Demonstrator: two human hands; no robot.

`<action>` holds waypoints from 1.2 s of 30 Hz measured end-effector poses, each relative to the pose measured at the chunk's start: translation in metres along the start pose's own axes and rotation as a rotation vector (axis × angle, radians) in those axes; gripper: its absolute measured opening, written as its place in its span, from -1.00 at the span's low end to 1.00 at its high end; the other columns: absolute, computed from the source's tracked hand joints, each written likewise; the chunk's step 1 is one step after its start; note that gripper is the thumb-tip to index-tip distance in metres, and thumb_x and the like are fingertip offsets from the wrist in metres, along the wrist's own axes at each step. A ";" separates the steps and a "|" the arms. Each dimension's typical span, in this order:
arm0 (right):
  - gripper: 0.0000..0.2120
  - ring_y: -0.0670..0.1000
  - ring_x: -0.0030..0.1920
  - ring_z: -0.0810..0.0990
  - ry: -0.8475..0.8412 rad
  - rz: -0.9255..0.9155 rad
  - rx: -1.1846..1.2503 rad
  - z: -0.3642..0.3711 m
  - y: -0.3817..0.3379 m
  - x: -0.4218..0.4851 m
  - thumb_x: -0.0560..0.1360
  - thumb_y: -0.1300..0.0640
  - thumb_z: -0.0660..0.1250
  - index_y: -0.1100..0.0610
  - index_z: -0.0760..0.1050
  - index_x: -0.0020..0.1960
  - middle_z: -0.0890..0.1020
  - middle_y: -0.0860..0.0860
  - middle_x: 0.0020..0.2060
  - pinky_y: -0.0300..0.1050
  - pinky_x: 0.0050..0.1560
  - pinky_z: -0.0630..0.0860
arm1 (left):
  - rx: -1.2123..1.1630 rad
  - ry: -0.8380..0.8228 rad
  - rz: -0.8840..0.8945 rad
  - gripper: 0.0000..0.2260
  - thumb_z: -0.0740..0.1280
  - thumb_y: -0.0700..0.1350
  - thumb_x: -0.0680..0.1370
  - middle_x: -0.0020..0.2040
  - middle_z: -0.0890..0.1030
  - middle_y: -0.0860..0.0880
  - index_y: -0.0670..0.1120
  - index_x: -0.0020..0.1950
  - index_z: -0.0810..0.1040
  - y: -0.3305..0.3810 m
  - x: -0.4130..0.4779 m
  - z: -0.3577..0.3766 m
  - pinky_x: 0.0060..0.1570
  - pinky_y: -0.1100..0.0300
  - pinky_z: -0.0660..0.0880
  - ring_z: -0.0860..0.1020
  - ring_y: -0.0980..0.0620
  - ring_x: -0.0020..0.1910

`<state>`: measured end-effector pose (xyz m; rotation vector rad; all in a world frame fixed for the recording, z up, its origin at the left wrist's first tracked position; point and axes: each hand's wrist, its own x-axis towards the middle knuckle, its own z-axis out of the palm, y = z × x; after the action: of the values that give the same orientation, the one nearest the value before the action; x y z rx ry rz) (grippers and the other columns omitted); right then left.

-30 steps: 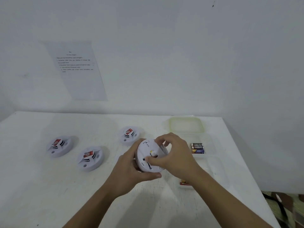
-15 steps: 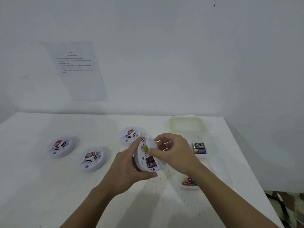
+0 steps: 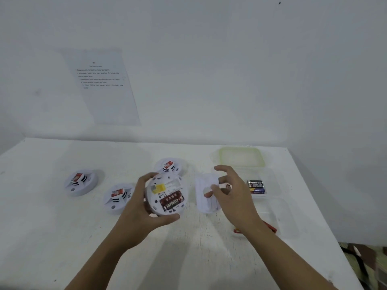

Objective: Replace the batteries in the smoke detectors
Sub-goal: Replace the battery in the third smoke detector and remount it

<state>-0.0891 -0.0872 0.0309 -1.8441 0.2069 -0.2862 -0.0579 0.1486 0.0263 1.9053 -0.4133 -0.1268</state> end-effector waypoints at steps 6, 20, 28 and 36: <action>-0.75 0.03 -0.12 0.71 -0.177 0.001 -0.309 0.020 0.027 -0.001 0.55 0.37 0.30 0.04 0.57 0.04 0.55 0.00 0.02 -0.28 -0.27 0.54 | -0.088 0.035 0.000 -0.14 0.65 -0.29 0.24 0.25 0.52 0.11 0.15 0.35 0.27 0.009 0.000 -0.008 -0.10 0.30 0.63 0.59 0.20 0.20; -0.82 -0.15 -0.02 0.64 -0.067 -0.100 -0.267 0.020 0.020 0.001 0.59 0.29 0.32 0.07 0.64 0.06 0.68 -0.06 0.00 -0.32 -0.04 0.58 | -0.162 -0.080 0.095 -0.12 0.63 -0.38 0.27 0.33 0.49 0.15 0.08 0.43 0.29 0.024 0.009 0.007 0.00 0.31 0.60 0.53 0.15 0.29; -0.91 -0.03 0.01 0.69 -0.049 -0.106 0.131 -0.013 -0.009 0.000 0.52 0.25 0.47 0.09 0.69 -0.05 0.70 -0.08 -0.07 -0.03 0.01 0.68 | -0.143 -0.112 0.119 -0.16 0.61 -0.43 0.27 0.17 0.50 0.27 0.01 0.36 0.24 0.033 0.031 0.029 -0.01 0.26 0.61 0.57 0.21 0.21; -0.88 -0.09 -0.05 0.67 0.070 -0.091 0.052 -0.037 0.001 0.004 0.52 0.25 0.45 0.09 0.65 -0.17 0.66 -0.06 -0.12 -0.17 -0.07 0.65 | -0.134 -0.155 0.132 -0.19 0.60 -0.45 0.27 0.01 0.53 0.33 -0.02 0.31 0.22 0.052 0.045 0.070 -0.12 0.33 0.60 0.62 0.22 0.09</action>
<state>-0.0962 -0.1227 0.0406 -1.7959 0.1623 -0.4164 -0.0471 0.0549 0.0532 1.7374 -0.6187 -0.2105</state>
